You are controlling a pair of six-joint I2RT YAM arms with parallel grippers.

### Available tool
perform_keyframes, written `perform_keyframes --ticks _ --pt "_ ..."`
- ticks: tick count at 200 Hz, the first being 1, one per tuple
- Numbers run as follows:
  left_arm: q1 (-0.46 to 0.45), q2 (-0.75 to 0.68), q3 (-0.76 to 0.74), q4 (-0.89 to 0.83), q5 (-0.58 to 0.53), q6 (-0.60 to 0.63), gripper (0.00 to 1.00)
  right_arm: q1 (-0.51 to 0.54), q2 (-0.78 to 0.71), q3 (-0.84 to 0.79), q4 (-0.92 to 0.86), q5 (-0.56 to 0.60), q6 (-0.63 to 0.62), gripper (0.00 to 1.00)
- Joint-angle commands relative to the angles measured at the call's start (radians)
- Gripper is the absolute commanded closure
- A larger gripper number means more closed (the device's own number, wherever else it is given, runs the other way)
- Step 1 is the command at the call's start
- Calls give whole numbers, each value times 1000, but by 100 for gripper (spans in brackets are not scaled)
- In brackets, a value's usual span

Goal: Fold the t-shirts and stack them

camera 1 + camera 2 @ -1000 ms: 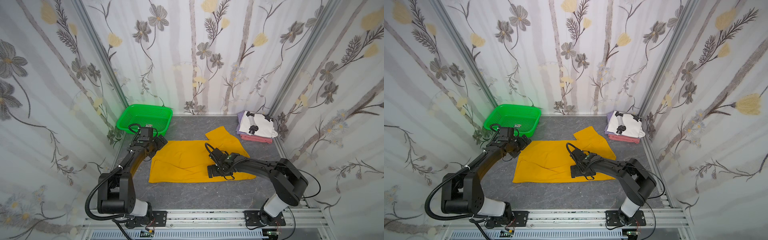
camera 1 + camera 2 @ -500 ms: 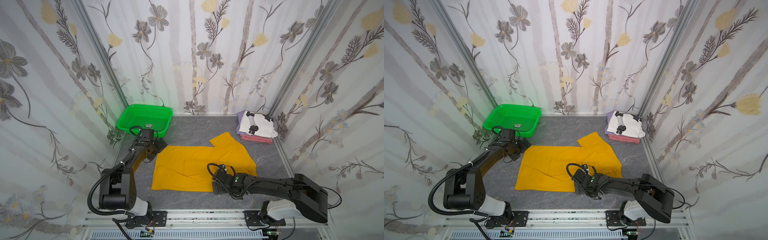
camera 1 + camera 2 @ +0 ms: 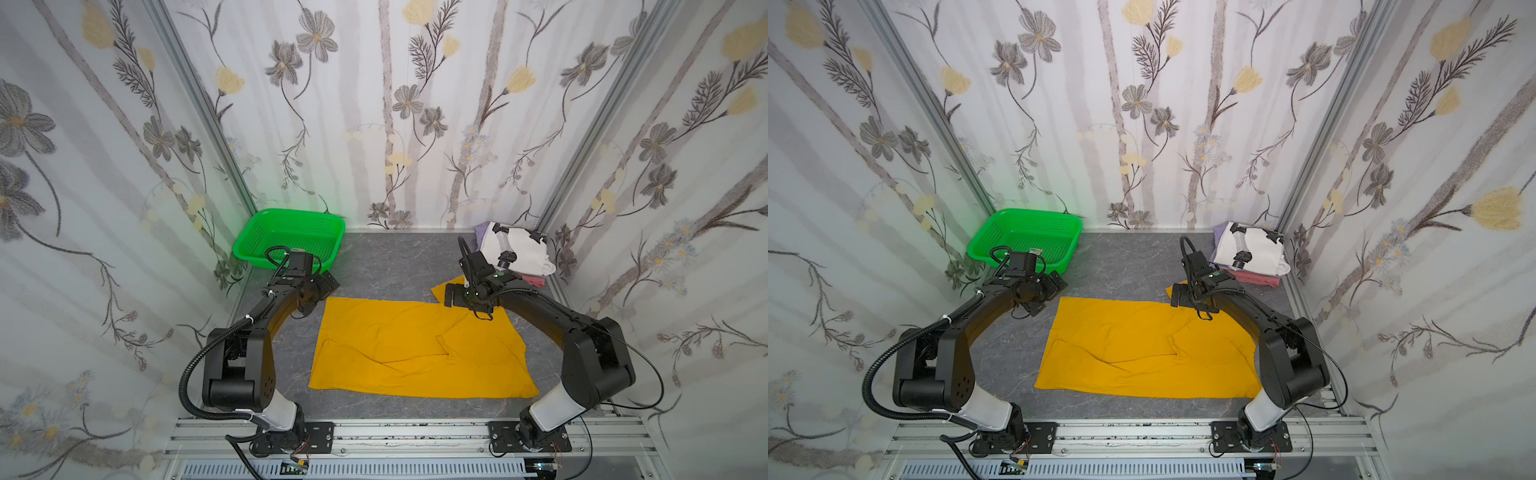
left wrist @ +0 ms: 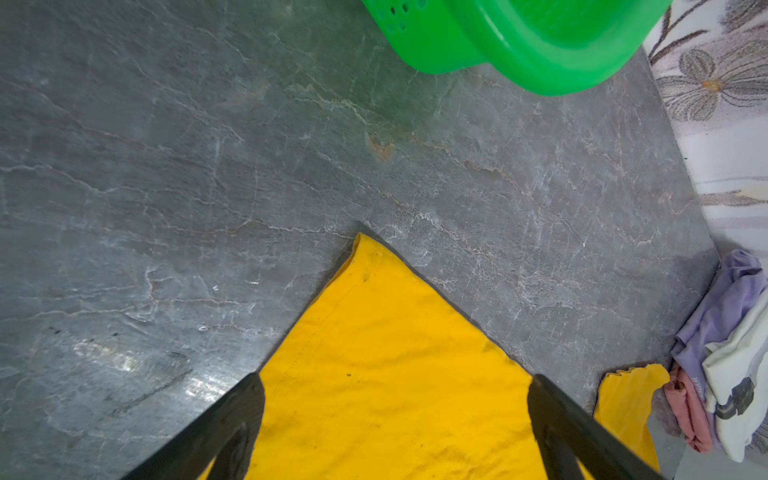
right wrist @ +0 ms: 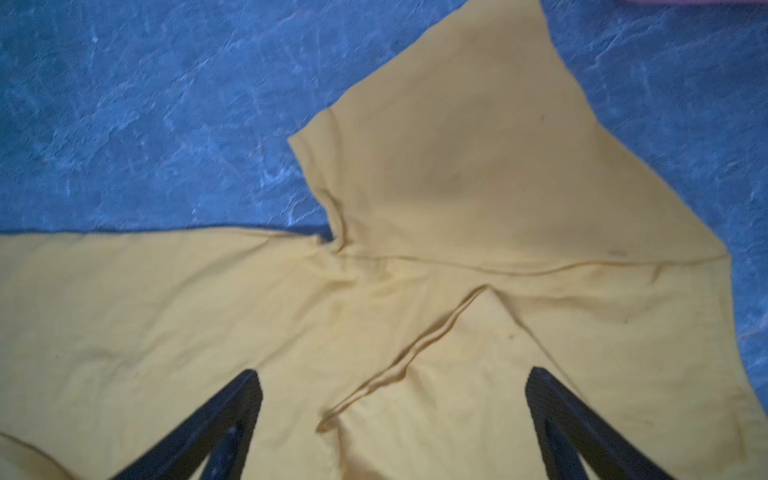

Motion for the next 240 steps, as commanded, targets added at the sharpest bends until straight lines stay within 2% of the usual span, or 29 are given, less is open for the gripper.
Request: perform_keyframes --ticks 1,18,47,87,109,161,240 --pt "0 -3 14 -23 -9 17 0 -78 90 83 68 -8 -106 1" --pt "0 -1 15 -19 -6 19 0 -126 179 178 65 -5 -135 4" --pt "0 11 7 14 23 16 0 -184 347 354 22 2 -162 14" --pt "0 13 0 17 28 25 0 -216 510 534 -20 -71 -165 38" --pt "-1 13 6 11 25 32 0 -215 547 579 -27 -97 -159 46" --pt "2 25 11 15 28 33 0 -213 590 610 -46 -83 -147 51" --pt "6 18 8 19 38 29 0 -224 713 801 -301 -100 -143 50"
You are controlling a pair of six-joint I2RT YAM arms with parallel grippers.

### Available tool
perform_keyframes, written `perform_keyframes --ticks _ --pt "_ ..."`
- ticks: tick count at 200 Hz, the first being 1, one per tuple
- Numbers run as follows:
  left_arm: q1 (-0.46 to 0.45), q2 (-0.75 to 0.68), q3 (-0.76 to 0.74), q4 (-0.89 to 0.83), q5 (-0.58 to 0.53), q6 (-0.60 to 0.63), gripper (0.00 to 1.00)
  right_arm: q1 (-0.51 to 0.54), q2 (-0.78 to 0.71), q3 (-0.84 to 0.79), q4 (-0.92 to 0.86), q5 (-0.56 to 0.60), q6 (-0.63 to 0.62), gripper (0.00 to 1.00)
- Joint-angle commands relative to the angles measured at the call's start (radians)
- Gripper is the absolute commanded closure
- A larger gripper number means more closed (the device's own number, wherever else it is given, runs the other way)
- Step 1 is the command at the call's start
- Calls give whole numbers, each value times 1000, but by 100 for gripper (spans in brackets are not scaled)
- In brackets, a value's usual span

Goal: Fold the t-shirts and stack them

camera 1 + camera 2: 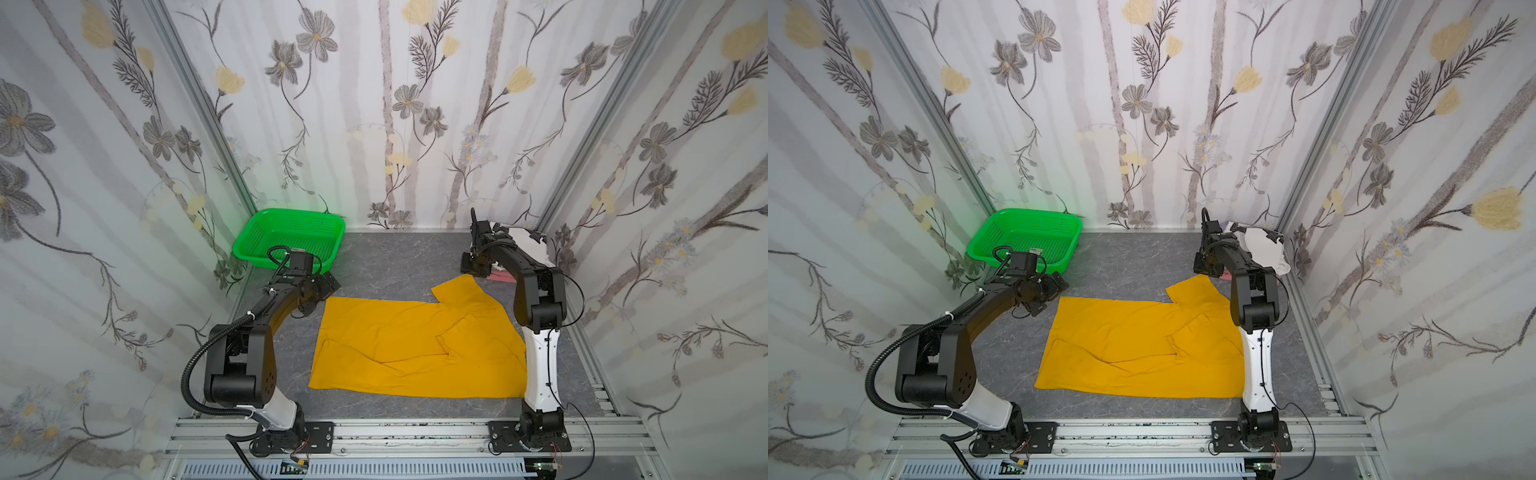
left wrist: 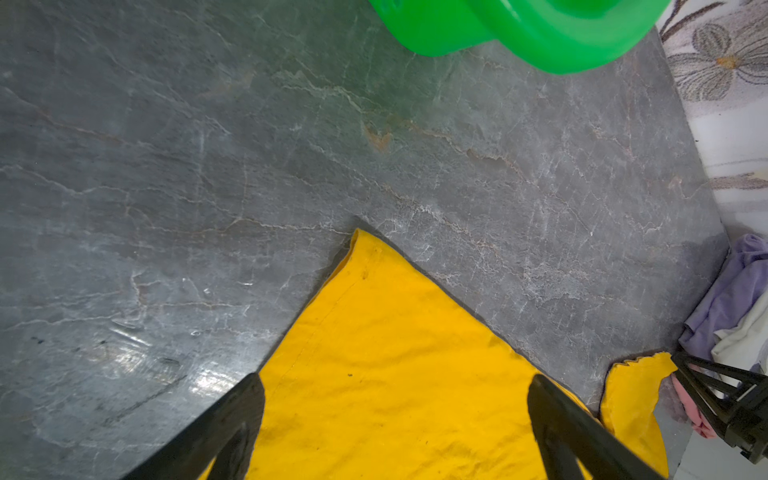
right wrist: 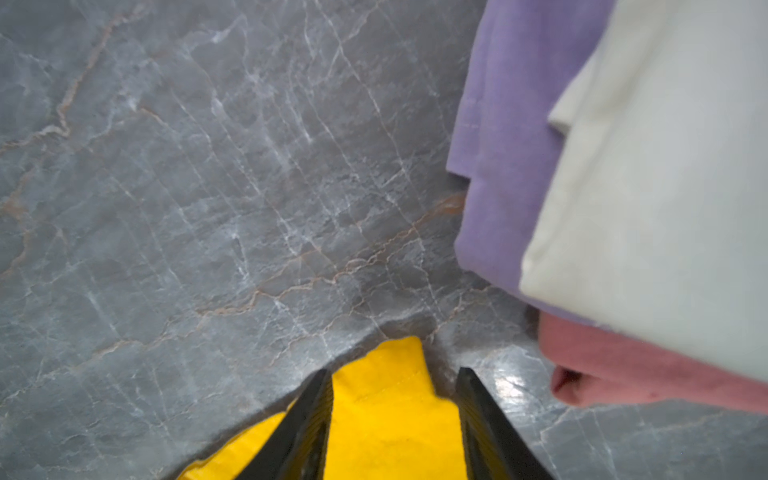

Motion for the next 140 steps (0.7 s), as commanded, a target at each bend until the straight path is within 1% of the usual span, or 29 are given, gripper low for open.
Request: perform_keyframes --ticks 1,8,30,53,69,110,133,137,140 --pt "2 -6 4 20 4 0 0 -4 39 65 -110 -13 2 50" --pt "4 -8 0 27 6 -2 0 -4 59 99 -137 -13 2 51" --pt "9 -7 -12 50 20 -11 0 -4 92 160 -169 5 11 60" --pt "12 -5 -26 59 31 -14 0 -7 115 205 -189 7 13 60" --pt "14 -15 -38 66 34 -17 0 -5 140 250 -223 6 4 64" --pt "16 -16 -45 74 37 -20 0 -4 156 279 -247 4 -5 90" --pt "17 -15 -45 74 40 -21 0 -4 155 280 -246 0 -16 90" --pt "18 -15 -45 76 40 -21 0 -4 155 280 -242 -5 -19 88" --pt "18 -14 -46 77 41 -21 0 -3 155 280 -238 -11 -23 84"
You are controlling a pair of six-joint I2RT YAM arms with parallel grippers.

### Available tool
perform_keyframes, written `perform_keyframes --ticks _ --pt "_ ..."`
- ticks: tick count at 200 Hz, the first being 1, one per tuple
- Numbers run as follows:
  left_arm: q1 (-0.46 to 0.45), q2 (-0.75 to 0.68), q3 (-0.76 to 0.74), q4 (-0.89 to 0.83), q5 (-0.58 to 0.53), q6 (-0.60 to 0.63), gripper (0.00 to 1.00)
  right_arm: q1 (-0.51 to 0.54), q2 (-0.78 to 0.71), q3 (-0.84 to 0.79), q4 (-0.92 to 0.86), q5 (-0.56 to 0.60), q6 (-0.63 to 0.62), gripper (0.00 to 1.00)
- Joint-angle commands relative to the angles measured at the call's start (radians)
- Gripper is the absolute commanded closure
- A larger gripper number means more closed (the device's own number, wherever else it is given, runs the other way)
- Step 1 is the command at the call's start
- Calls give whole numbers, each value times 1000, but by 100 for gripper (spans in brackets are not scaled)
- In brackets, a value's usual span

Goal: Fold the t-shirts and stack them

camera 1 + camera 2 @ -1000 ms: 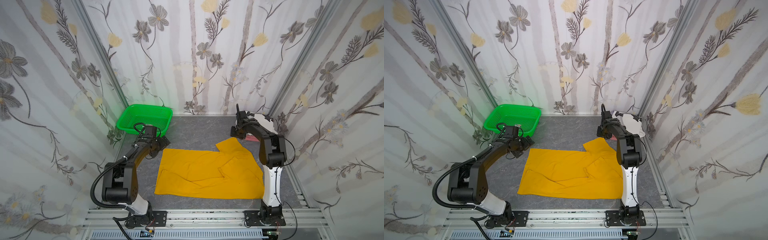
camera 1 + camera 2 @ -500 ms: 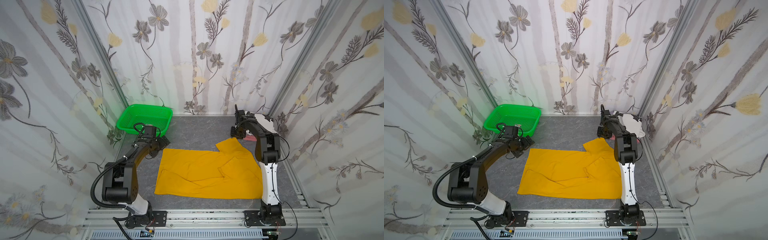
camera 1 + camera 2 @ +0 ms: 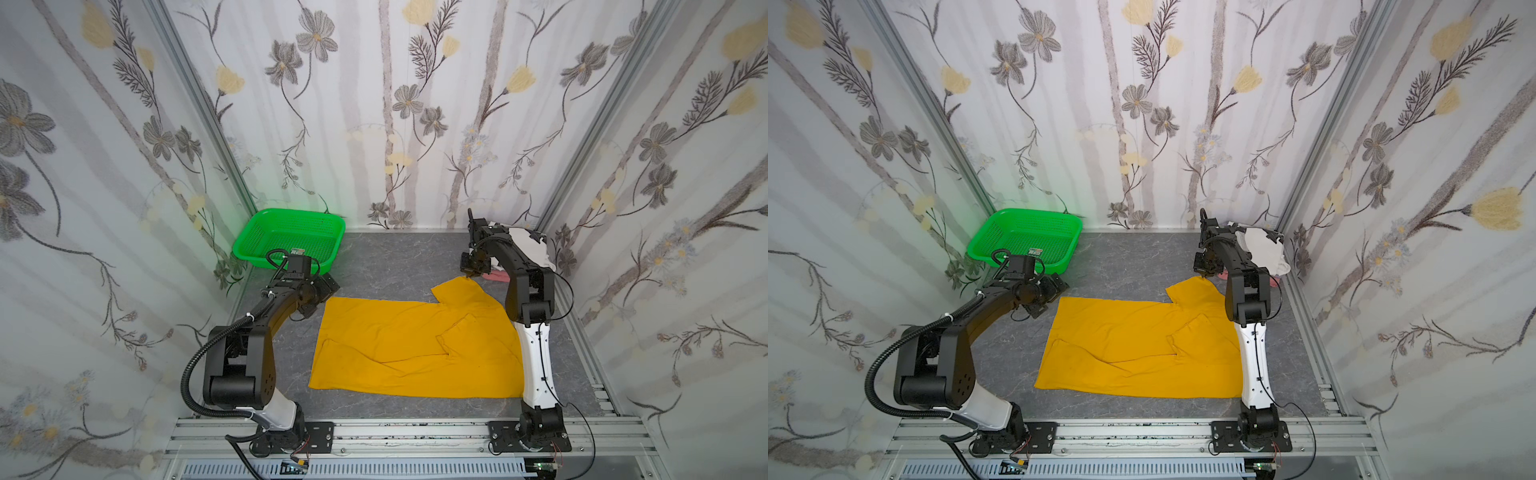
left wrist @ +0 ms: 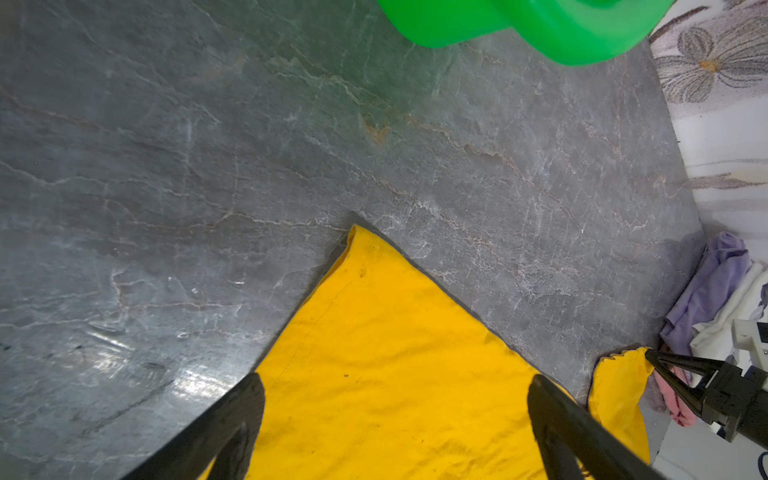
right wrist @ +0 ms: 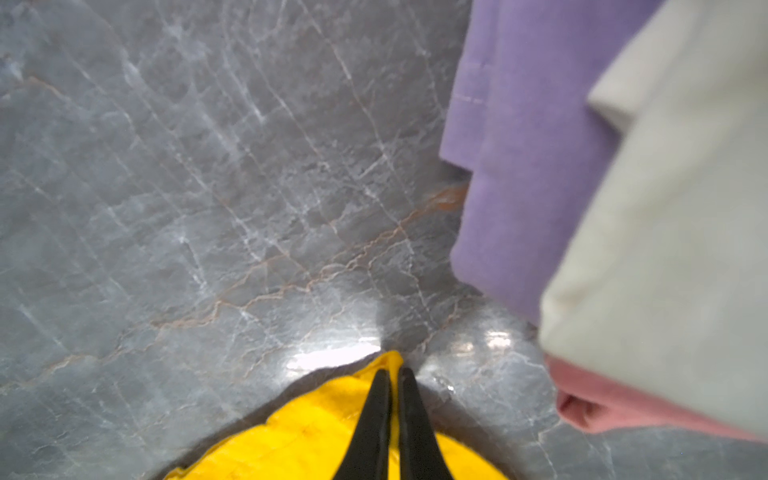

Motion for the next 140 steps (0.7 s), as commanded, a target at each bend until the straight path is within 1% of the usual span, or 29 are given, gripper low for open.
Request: perform_keyframes --ticks 1,3,5,7,9,12,29,48,67,85,105,128,140 --pt "3 -3 -2 22 5 -10 0 2 1 9 8 -11 -24 82" --pt "2 -4 -2 22 5 -10 0 2 0 9 10 -17 -27 78" --pt "2 -4 -2 22 5 -10 0 2 0 9 12 -22 -28 71" --pt "2 -4 -2 22 5 -10 0 1 -1 8 15 -29 -30 65" --pt "2 -5 -2 23 5 -10 0 0 -1 7 18 -35 -32 62" --pt "3 -5 -2 21 5 -10 0 -1 -3 7 21 -41 -34 58" --pt "2 -9 -1 16 5 -9 0 -1 -28 -24 39 -20 -47 49" --pt "2 -17 -3 12 -2 -6 0 -12 -91 -144 101 -21 -61 42" --pt "1 -18 -2 9 -3 -5 0 -36 -155 -269 166 -46 -76 41" --pt "1 -16 3 6 -5 -4 0 -58 -187 -341 195 -68 -106 41" --pt "1 -17 -1 5 -10 -4 0 -71 -194 -357 190 -84 -148 45" --pt "1 -19 0 2 -15 -4 0 -77 -179 -336 165 -88 -165 55" --pt "0 -19 0 -3 -16 -3 0 -73 -166 -316 143 -83 -171 55"
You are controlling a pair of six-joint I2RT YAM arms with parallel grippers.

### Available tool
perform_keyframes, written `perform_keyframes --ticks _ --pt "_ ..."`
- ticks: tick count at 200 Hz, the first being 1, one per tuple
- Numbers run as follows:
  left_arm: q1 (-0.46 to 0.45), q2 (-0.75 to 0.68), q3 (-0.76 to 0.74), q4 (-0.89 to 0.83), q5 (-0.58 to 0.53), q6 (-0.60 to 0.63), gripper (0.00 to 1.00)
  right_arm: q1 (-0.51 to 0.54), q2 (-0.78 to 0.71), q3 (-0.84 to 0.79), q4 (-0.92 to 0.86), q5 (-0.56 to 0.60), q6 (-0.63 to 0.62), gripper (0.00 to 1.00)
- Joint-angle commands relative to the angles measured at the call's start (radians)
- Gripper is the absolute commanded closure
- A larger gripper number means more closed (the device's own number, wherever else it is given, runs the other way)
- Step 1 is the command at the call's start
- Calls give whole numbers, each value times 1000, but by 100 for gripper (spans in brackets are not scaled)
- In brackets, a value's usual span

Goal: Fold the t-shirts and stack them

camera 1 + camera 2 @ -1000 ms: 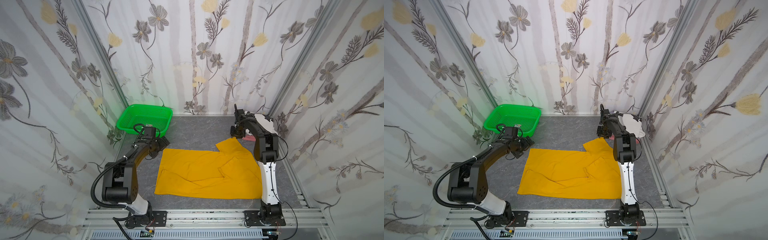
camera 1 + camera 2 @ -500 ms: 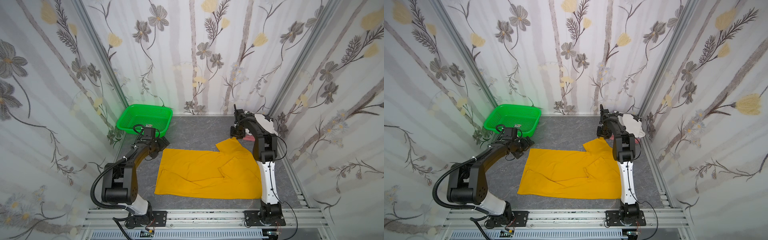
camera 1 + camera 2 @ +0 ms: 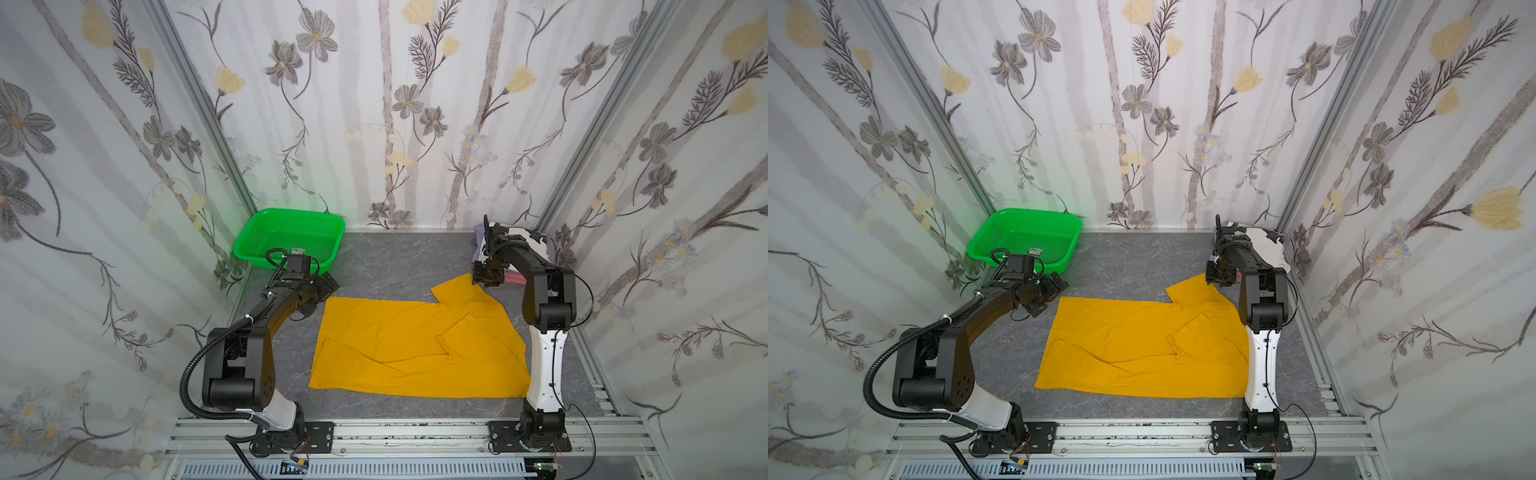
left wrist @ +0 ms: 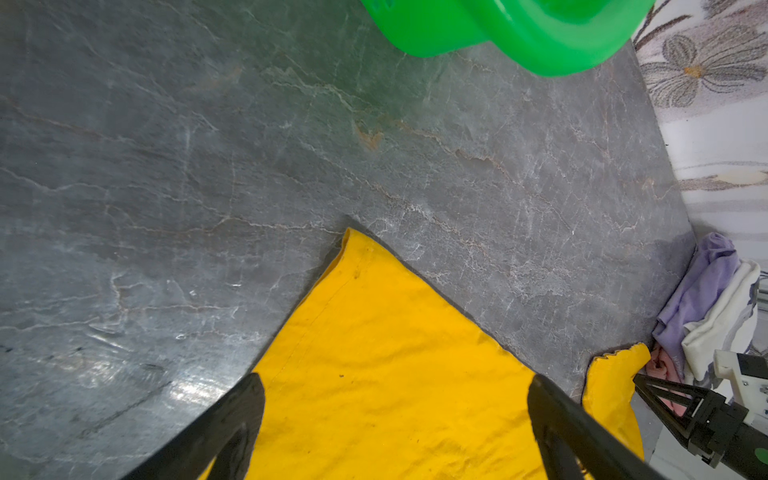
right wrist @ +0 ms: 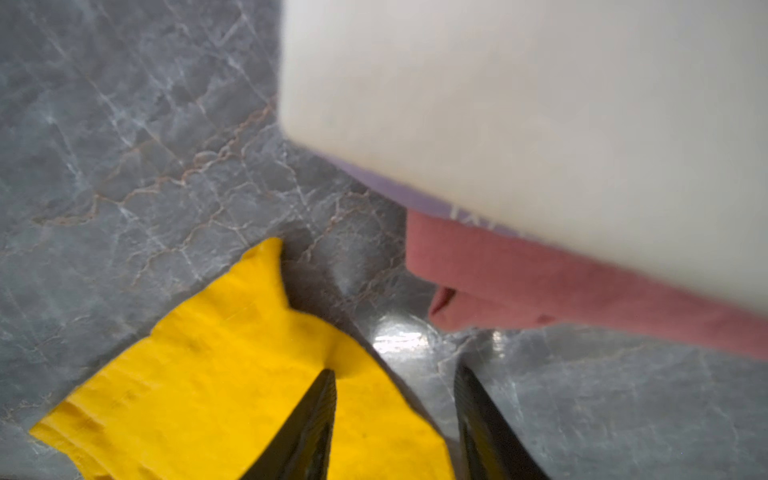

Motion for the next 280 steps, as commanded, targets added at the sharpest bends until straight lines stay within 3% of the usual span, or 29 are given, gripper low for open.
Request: perform_keyframes --ticks 1,39,82,148,179,221,280 --pt "1 -8 2 -7 -15 -3 0 3 22 29 -5 -18 -41 56" --pt "1 -13 5 -12 -16 -2 0 31 77 107 -97 78 -32 57" --pt "3 -19 2 -12 -12 -1 0 35 120 162 -175 72 -29 60" --pt "8 -8 -13 17 3 -10 0 65 99 121 -178 96 -36 100" --pt "8 0 -12 19 8 -10 0 71 72 106 -107 49 -45 100" --pt "3 53 2 35 27 -11 0 77 -73 -7 52 -26 -33 100" --pt "-42 171 154 -60 -49 25 2 59 -235 -120 87 -41 -53 100"
